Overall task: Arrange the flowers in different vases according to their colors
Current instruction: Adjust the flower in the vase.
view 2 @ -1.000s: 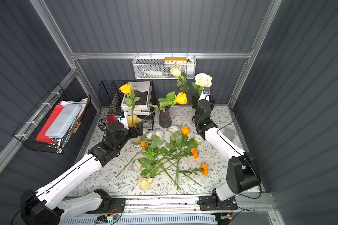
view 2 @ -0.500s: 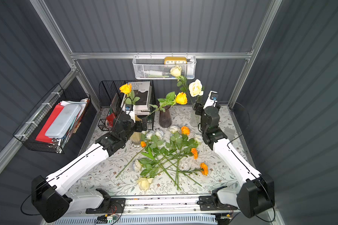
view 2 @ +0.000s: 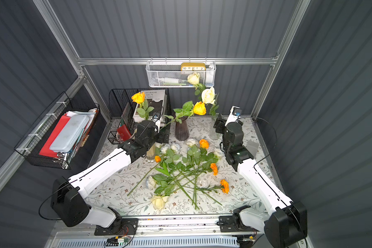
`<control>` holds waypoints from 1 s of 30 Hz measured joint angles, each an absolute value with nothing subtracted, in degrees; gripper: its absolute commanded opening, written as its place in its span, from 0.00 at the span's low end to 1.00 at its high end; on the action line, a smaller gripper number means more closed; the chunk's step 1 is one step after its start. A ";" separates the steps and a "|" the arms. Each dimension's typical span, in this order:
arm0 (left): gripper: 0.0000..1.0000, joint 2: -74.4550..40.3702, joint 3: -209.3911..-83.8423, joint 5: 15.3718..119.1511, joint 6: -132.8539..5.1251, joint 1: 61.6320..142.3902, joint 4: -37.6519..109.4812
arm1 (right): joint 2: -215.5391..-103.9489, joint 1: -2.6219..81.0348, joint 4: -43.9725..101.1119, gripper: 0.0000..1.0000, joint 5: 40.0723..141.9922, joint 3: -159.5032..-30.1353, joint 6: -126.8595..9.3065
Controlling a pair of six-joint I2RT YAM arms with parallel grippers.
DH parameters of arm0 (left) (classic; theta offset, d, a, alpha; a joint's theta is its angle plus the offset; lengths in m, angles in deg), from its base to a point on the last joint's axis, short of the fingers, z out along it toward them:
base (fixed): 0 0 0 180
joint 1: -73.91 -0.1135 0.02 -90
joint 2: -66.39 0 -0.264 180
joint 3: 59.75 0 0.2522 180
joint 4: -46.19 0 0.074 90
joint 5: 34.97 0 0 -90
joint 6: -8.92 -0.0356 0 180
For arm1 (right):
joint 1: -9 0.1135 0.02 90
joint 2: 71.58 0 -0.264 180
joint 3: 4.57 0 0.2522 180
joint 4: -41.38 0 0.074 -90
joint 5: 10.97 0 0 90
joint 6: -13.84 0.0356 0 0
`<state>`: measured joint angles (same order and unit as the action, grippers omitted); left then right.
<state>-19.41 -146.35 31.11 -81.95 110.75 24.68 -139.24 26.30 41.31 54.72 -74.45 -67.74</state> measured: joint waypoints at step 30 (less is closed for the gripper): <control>0.99 -21.47 -151.86 25.49 -81.03 100.94 27.48 | -129.56 26.61 31.26 0.69 62.19 -67.80 -63.60</control>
